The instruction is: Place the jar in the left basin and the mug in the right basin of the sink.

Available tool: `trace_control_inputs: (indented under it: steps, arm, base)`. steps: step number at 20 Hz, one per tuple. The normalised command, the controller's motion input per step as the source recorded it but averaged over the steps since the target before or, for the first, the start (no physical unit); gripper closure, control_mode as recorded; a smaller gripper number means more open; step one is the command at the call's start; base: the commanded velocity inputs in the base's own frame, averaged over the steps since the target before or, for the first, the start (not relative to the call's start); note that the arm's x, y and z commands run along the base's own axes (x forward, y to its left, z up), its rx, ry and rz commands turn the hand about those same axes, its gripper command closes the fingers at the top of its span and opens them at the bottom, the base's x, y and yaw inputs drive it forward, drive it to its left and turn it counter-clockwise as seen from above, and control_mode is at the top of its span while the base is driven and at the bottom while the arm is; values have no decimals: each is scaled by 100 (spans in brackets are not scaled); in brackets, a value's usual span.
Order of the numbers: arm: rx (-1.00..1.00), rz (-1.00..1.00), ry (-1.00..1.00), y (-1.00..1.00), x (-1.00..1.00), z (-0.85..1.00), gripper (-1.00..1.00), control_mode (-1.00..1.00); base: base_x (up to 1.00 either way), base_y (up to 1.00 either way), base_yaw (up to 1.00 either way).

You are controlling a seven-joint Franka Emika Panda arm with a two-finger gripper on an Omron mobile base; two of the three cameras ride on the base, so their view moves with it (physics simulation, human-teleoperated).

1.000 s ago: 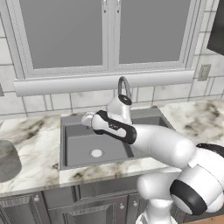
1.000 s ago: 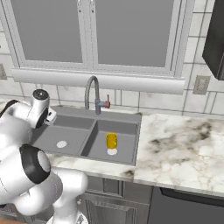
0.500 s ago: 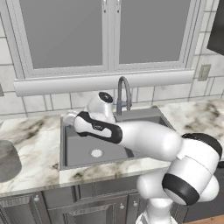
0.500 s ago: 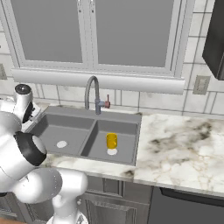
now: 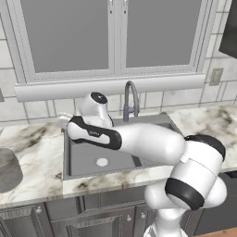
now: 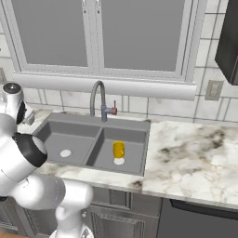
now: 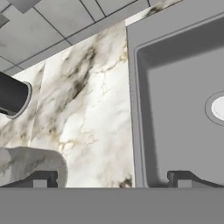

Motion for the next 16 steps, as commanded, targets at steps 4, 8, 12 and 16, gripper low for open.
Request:
trace_control_inputs:
  steps: [4,8,12,16]
  arm:
    - [0,0,1,55,0,0,-100,-100]
    - [0,0,0,54,0,0,-100,-100]
    - [0,0,0,48,-8,0,-100,-100]
    - [0,0,0,45,-3,0,-100,-100]
  base:
    - [0,0,0]
    - [0,0,0]
    - [0,0,0]
    - [0,0,0]
